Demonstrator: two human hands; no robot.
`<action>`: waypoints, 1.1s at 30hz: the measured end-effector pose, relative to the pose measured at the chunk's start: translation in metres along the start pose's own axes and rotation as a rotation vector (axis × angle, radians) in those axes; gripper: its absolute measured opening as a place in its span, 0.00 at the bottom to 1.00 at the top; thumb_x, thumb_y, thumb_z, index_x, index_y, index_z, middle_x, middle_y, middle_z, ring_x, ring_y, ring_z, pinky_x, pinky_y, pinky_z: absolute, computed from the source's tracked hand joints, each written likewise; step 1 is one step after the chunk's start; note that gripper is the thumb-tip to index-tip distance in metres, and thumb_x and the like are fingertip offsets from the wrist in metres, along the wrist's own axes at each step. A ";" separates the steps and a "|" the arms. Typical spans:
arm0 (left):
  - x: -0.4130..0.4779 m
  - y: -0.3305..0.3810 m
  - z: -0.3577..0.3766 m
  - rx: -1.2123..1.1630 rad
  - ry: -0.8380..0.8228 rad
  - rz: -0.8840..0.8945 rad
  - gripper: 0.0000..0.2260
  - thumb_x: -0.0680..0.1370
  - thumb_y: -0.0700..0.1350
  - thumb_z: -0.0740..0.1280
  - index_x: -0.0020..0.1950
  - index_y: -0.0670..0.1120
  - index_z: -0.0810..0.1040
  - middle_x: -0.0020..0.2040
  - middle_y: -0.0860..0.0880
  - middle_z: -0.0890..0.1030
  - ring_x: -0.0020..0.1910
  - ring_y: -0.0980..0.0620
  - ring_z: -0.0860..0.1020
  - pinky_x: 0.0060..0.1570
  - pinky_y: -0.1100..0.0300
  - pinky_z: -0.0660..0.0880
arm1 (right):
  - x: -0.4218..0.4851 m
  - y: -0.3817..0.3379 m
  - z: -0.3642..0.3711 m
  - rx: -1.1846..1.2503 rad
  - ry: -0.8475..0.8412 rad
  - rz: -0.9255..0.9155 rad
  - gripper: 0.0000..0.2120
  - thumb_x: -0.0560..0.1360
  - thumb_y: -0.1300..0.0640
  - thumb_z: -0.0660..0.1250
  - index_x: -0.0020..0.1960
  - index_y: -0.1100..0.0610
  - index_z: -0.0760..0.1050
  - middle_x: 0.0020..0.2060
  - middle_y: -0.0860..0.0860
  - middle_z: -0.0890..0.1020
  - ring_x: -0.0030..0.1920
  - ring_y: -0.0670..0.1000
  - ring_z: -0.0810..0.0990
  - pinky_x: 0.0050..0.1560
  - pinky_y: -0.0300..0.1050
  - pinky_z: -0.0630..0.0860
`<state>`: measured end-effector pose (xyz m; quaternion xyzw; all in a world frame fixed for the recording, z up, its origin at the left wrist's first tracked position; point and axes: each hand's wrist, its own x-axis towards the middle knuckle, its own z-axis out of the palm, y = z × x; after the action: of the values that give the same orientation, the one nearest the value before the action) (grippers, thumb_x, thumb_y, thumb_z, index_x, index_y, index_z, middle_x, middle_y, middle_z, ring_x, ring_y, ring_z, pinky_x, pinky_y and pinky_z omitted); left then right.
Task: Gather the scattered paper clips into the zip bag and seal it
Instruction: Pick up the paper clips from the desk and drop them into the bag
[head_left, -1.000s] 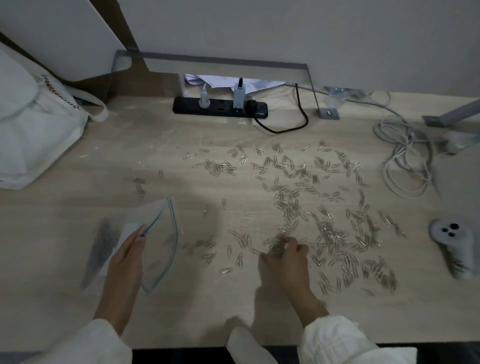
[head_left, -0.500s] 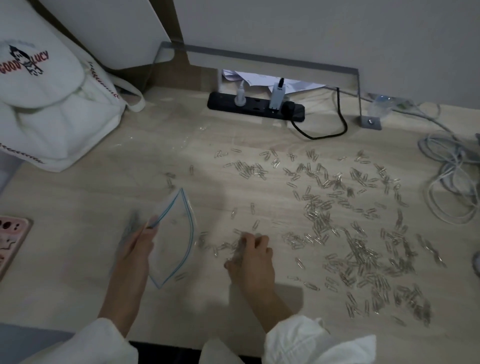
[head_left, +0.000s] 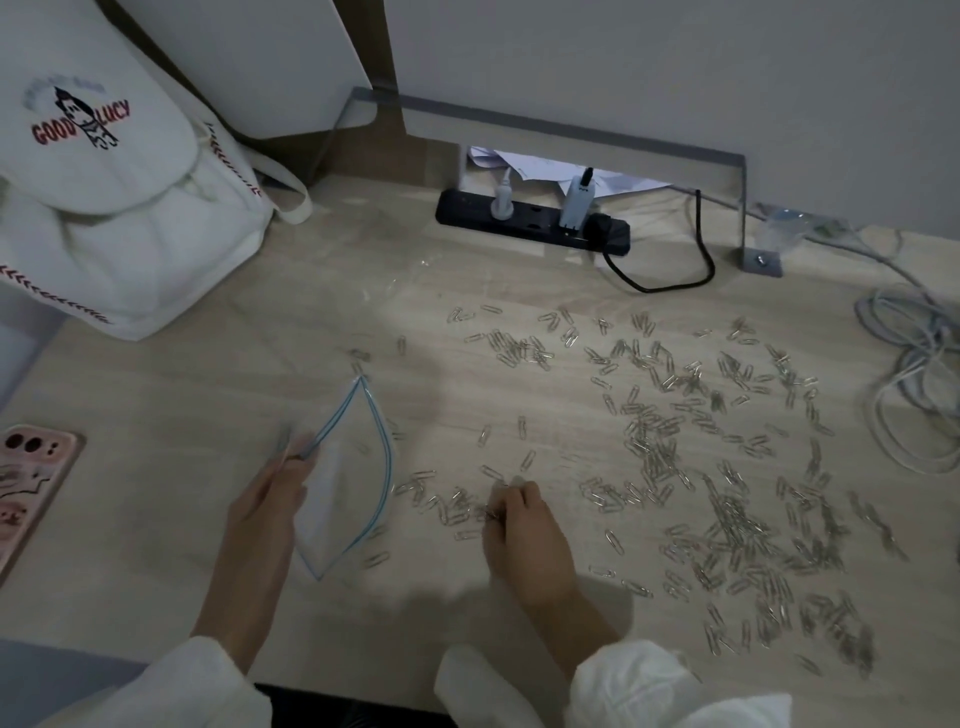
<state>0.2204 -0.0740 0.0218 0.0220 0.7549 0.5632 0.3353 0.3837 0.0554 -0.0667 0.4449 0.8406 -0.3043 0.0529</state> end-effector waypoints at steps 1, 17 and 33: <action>0.001 0.000 0.001 -0.005 -0.008 0.000 0.17 0.75 0.50 0.63 0.63 0.48 0.76 0.62 0.53 0.78 0.62 0.56 0.73 0.64 0.60 0.65 | 0.001 0.000 -0.004 -0.049 -0.015 -0.026 0.14 0.71 0.57 0.59 0.53 0.63 0.73 0.51 0.59 0.76 0.47 0.61 0.79 0.36 0.47 0.76; 0.000 0.015 0.011 -0.010 -0.047 0.014 0.13 0.78 0.45 0.62 0.61 0.47 0.77 0.61 0.52 0.78 0.62 0.55 0.73 0.64 0.60 0.65 | 0.010 -0.021 -0.059 0.477 0.068 0.159 0.07 0.72 0.65 0.63 0.38 0.56 0.70 0.32 0.49 0.75 0.33 0.46 0.76 0.30 0.30 0.68; 0.016 0.018 0.012 0.026 -0.049 0.050 0.13 0.80 0.41 0.56 0.60 0.45 0.77 0.58 0.48 0.80 0.61 0.53 0.75 0.67 0.53 0.67 | 0.021 -0.118 -0.085 0.687 0.076 -0.256 0.08 0.74 0.66 0.62 0.47 0.57 0.78 0.44 0.50 0.80 0.38 0.39 0.75 0.41 0.26 0.70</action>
<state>0.2082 -0.0509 0.0285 0.0589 0.7530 0.5606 0.3393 0.2950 0.0683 0.0492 0.3390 0.7395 -0.5565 -0.1691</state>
